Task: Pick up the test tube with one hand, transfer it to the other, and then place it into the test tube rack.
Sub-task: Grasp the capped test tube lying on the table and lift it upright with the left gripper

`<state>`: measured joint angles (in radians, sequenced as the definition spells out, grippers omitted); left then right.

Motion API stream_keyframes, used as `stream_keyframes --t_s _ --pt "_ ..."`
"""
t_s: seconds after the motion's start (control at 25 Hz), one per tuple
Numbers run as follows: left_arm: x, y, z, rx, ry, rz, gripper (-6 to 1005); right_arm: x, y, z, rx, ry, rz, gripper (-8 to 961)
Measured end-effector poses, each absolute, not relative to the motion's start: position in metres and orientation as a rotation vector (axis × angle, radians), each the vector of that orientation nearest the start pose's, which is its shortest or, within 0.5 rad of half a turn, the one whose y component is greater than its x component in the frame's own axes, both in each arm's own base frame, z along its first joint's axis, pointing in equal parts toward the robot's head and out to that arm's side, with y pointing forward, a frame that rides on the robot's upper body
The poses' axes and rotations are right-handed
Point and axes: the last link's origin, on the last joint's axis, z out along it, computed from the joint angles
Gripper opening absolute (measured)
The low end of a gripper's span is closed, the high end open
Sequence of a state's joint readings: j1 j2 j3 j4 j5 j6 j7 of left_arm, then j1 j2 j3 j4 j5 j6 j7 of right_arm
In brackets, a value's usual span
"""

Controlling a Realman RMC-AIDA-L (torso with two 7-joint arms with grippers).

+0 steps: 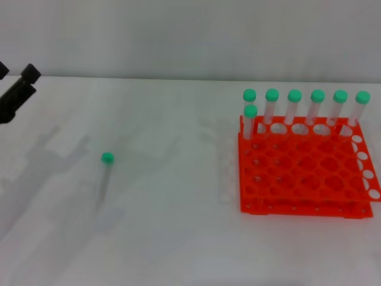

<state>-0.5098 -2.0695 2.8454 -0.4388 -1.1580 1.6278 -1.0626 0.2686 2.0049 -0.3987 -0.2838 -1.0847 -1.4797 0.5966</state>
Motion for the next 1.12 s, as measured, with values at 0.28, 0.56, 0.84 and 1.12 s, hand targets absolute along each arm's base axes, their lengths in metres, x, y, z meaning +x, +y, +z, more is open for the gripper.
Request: stream_keyframes --t_s 0.28,0.56,0.84,1.12 --pt "-0.321 0.336 0.111 -1.903 -0.920 -1.066 888 0.375 0.282 0.112 -1.486 0.376 0.849 863" --pt "-0.303 0.353 0.135 -1.997 -1.164 -0.894 888 0.375 0.285 0.115 -1.487 0.349 0.816 863" --pt "-0.275 0.379 0.160 -2.004 -1.663 -0.500 888 0.375 0.285 0.121 -1.479 0.286 0.761 863" --pt "-0.264 0.389 0.144 -1.981 -1.846 -0.131 887 0.376 0.284 0.124 -1.477 0.246 0.722 863"
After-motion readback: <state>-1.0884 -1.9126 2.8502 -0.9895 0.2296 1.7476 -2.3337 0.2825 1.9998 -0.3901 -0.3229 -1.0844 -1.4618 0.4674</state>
